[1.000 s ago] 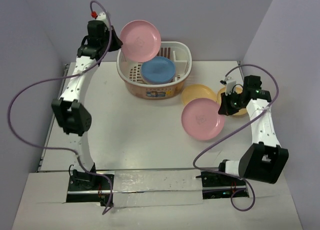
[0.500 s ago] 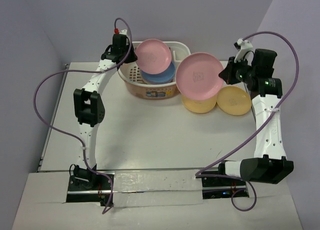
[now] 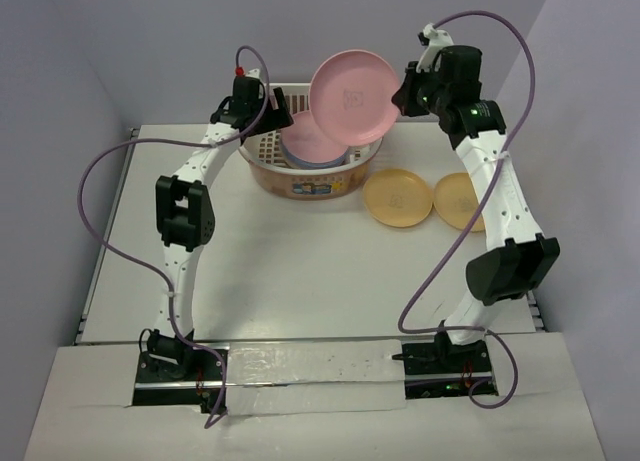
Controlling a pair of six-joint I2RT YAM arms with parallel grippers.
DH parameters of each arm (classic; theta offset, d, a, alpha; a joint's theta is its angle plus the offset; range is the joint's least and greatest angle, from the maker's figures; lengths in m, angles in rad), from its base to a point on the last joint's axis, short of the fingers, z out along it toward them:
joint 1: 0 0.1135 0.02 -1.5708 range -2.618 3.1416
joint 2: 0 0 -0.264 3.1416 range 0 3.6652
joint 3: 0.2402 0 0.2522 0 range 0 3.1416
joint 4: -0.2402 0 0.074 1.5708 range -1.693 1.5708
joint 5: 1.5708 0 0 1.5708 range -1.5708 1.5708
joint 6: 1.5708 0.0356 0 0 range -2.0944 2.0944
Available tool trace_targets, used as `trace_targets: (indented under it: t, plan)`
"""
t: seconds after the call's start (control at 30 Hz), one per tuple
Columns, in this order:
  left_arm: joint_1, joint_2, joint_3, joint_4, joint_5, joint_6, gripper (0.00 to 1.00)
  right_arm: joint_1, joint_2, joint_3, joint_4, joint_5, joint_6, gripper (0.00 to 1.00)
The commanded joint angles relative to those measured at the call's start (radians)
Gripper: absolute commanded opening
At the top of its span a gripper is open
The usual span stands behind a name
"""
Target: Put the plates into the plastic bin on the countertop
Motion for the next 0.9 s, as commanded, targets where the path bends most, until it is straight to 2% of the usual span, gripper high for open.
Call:
trace_targets:
  t: [0.0,0.17,0.3,0.47,0.63,0.67,0.7,0.8,0.83,0.87]
  plan:
    - [0.034,-0.181,0.056,0.088,0.032,-0.02,0.99,0.048,0.123,0.16,0.087,0.065,0.054,0.0]
    - [0.069,-0.35,0.077,0.152,-0.01,0.022,0.99,0.074,0.271,0.268,0.09,0.085,0.069,0.0]
    - [0.069,-0.559,-0.051,0.209,-0.103,0.101,0.99,0.089,0.388,0.344,0.111,0.069,0.097,0.0]
    - [0.074,-0.661,-0.127,0.115,-0.156,0.141,0.99,0.103,0.503,0.388,0.142,0.07,0.104,0.0]
    - [0.076,-0.768,-0.281,0.078,-0.198,0.178,0.99,0.109,0.597,0.425,0.155,0.041,0.12,0.01]
    - [0.077,-0.787,-0.301,0.073,-0.203,0.181,0.99,0.11,0.61,0.426,0.157,0.035,0.125,0.09]
    - [0.078,-0.8,-0.319,0.07,-0.203,0.183,0.99,0.11,0.619,0.425,0.158,0.031,0.13,0.24]
    - [0.079,-0.816,-0.354,0.064,-0.211,0.182,0.99,0.114,0.641,0.424,0.153,0.026,0.138,0.83]
    - [0.078,-0.818,-0.362,0.066,-0.211,0.181,0.99,0.115,0.642,0.425,0.15,0.025,0.138,0.94]
    - [0.078,-0.82,-0.369,0.067,-0.211,0.178,0.99,0.116,0.637,0.426,0.149,0.018,0.137,0.98]
